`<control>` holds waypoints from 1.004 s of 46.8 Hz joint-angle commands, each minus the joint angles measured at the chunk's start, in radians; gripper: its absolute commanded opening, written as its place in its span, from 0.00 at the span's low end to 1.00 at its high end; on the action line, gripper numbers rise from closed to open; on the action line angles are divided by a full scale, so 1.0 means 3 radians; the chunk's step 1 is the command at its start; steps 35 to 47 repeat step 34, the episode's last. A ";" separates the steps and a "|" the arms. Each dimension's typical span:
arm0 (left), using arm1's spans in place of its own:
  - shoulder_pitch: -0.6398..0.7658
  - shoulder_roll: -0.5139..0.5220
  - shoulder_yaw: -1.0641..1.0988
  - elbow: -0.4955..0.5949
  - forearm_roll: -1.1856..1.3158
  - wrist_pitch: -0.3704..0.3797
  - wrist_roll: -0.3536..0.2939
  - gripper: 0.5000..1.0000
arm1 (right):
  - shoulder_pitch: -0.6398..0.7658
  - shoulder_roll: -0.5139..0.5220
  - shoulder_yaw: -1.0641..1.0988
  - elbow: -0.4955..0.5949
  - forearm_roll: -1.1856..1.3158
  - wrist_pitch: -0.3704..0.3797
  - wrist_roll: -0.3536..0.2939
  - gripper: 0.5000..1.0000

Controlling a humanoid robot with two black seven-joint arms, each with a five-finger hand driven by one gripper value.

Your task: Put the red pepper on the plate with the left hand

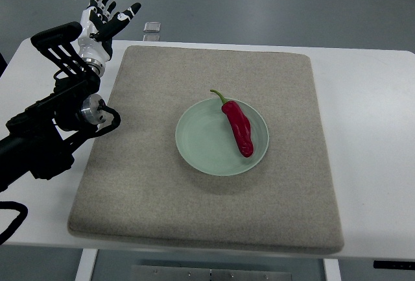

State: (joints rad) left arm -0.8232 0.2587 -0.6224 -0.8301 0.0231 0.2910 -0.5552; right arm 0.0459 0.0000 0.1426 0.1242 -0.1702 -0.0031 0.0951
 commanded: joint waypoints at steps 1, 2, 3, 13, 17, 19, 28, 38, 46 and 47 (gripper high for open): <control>0.0070 -0.0003 -0.0063 0.0001 -0.0164 -0.0202 0.0000 0.99 | 0.0000 0.0000 0.0000 0.0000 0.0000 0.0000 0.0000 0.86; 0.0090 -0.0003 -0.0078 0.0001 -0.0199 -0.0274 0.0000 0.99 | 0.0000 0.0000 0.0000 0.0000 0.0005 0.0000 0.0000 0.86; 0.0111 -0.0003 -0.0098 0.0006 -0.0225 -0.0335 0.0005 0.99 | 0.0000 0.0000 0.0000 0.0000 0.0000 0.0000 0.0000 0.86; 0.0259 -0.0100 -0.0288 0.0174 -0.0271 -0.0739 0.0025 0.99 | 0.0000 0.0000 0.0000 0.0000 0.0000 0.0000 0.0000 0.86; 0.0325 -0.0141 -0.0354 0.0210 -0.0271 -0.0852 0.0020 0.99 | 0.0000 0.0000 0.0000 0.0000 0.0000 0.0000 0.0000 0.86; 0.0351 -0.0141 -0.0385 0.0215 -0.0271 -0.0903 0.0025 0.99 | 0.0000 0.0000 0.0000 0.0000 0.0000 0.0000 0.0000 0.86; 0.0418 -0.0141 -0.0472 0.0215 -0.0276 -0.0944 0.0020 1.00 | 0.0000 0.0000 0.0005 0.0031 0.0000 0.0031 0.0000 0.86; 0.0423 -0.0146 -0.0497 0.0215 -0.0276 -0.0944 0.0020 1.00 | 0.0005 0.0000 0.0010 0.0041 0.0005 0.0036 0.0000 0.86; 0.0423 -0.0146 -0.0497 0.0215 -0.0276 -0.0944 0.0020 1.00 | 0.0005 0.0000 0.0010 0.0041 0.0005 0.0036 0.0000 0.86; 0.0423 -0.0146 -0.0497 0.0215 -0.0276 -0.0944 0.0020 1.00 | 0.0005 0.0000 0.0010 0.0041 0.0005 0.0036 0.0000 0.86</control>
